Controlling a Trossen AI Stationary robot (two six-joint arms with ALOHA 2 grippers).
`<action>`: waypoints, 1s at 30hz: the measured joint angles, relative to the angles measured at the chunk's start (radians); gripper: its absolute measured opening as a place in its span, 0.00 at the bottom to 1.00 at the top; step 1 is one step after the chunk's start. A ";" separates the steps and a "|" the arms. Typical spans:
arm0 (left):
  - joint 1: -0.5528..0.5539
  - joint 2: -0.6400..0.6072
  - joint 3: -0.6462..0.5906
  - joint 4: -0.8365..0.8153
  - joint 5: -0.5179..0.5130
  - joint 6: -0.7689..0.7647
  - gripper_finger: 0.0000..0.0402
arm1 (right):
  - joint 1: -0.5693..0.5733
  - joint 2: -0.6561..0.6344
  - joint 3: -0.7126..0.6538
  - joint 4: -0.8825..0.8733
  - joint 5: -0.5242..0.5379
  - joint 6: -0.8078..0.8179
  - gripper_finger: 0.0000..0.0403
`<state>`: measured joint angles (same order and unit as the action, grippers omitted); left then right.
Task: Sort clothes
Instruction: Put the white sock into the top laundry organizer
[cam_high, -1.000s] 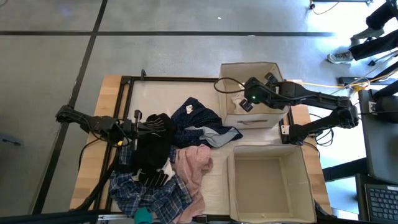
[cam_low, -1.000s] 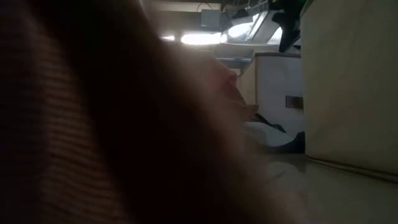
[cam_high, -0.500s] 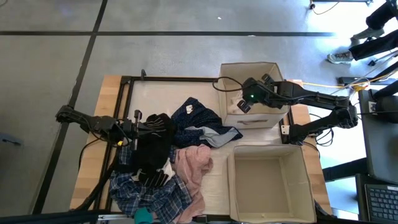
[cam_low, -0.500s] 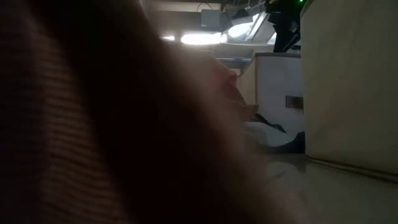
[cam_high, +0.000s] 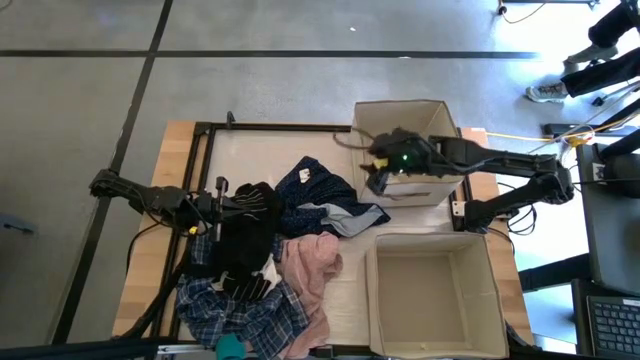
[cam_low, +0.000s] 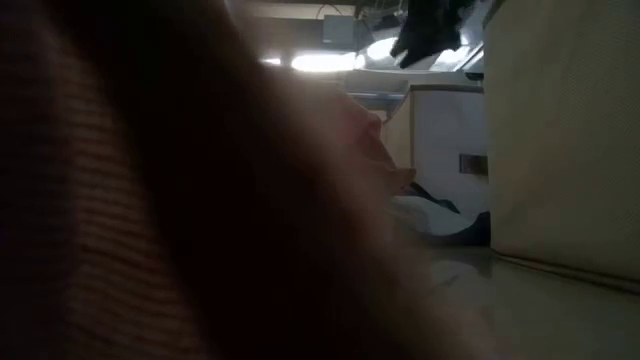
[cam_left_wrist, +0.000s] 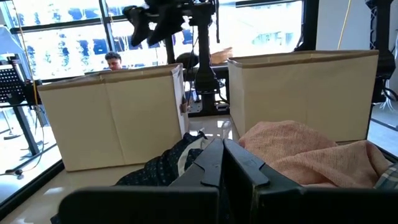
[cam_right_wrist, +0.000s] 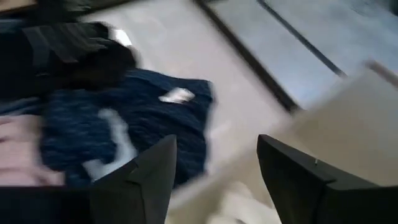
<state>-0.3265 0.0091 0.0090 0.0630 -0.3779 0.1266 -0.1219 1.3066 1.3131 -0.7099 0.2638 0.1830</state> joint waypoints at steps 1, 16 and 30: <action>0.000 0.000 0.000 0.000 0.000 0.000 0.00 | 0.020 0.014 0.000 0.036 -0.012 -0.013 0.55; 0.000 0.000 0.000 0.000 0.000 -0.007 0.00 | 0.232 0.256 -0.001 0.385 -0.102 -0.196 0.55; 0.000 0.000 0.000 0.000 0.000 0.001 0.00 | 0.327 0.521 0.049 0.654 -0.136 -0.235 0.55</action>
<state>-0.3267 0.0093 0.0090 0.0627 -0.3775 0.1280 0.2049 1.8272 1.3617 -0.0563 0.1276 -0.0516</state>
